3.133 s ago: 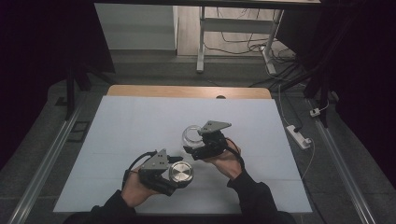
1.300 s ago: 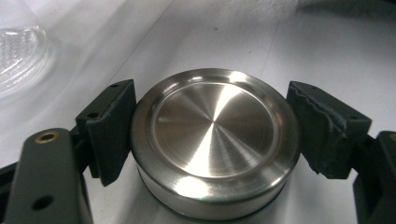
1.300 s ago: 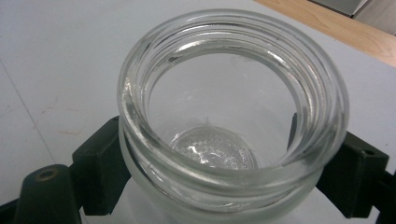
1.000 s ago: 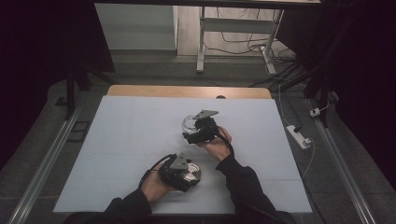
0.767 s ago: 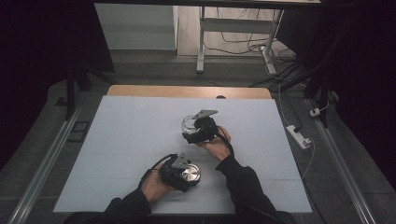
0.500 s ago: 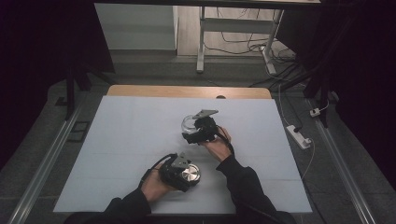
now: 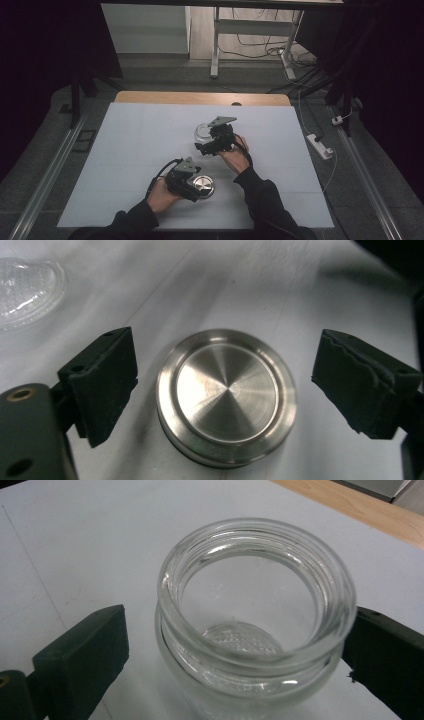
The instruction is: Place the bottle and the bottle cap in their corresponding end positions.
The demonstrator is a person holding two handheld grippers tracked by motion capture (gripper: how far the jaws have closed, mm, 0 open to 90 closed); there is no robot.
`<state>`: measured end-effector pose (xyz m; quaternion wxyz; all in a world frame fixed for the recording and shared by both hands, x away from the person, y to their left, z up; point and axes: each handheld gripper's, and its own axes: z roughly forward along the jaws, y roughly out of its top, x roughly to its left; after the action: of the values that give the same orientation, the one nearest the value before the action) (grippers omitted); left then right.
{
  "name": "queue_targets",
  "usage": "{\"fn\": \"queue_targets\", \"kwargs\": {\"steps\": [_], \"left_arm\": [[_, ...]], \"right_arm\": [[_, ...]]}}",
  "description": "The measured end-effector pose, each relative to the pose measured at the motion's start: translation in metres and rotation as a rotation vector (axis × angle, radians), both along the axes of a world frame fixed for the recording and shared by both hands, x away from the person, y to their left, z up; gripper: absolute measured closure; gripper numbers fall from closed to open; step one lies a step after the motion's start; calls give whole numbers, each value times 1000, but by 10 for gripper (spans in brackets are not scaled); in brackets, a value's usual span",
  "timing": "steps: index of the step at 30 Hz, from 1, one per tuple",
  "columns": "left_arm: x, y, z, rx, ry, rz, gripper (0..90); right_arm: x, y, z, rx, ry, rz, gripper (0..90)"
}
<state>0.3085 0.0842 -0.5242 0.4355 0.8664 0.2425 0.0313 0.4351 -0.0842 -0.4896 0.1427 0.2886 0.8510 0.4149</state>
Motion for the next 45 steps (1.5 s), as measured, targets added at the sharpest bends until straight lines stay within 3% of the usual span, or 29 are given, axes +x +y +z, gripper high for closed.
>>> {"fn": "queue_targets", "kwargs": {"steps": [9, 24, 33, 45], "left_arm": [[0, 14, 8, -40, 20, 2, 65], [-6, 29, 16, -13, 7, 21, 32], [-7, 40, 17, 8, 2, 22, 0], [-7, 59, 23, -74, 35, 46, 0]], "right_arm": [[-8, -13, 8, 24, 2, 7, 0], [-21, -19, 10, 36, 1, 21, 0], [-29, -24, 2, 20, 43, 26, 0], [-39, -28, 3, 19, 47, 29, 0]]}}
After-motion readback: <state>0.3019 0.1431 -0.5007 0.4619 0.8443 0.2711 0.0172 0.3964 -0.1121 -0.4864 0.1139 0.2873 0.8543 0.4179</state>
